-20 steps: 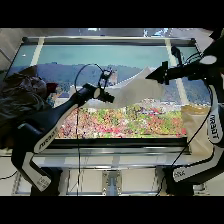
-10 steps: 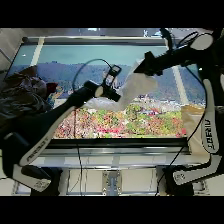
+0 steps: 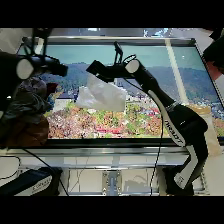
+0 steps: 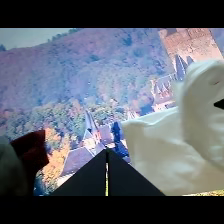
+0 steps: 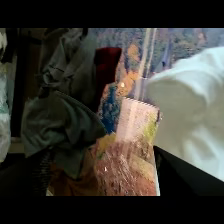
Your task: Fold the shirts.
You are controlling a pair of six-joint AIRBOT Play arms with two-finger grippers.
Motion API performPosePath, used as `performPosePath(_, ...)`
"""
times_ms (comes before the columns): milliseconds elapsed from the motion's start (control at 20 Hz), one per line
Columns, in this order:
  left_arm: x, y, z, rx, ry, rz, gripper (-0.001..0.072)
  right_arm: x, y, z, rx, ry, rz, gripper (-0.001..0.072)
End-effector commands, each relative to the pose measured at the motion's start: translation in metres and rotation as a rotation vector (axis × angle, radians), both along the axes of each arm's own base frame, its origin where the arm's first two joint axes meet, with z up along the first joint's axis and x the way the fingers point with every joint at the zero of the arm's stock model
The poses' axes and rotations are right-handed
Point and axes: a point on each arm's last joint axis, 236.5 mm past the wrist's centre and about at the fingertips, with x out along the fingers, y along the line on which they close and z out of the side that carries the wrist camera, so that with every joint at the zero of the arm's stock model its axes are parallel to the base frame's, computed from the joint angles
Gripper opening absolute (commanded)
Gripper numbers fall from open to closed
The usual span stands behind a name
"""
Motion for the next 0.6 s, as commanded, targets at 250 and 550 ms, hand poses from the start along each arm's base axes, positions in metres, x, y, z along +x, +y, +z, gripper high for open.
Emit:
performPosePath(250,-0.014,0.041,-0.017,0.015,0.047,0.086,0.0016,0.026,-0.094,0.014,-0.338,-0.122,0.022,0.0695)
performPosePath(550,-0.016,0.041,-0.050,0.030,0.114,0.085,0.0016,-0.028,-0.236,-0.144,-0.516,0.495,0.031,0.0651)
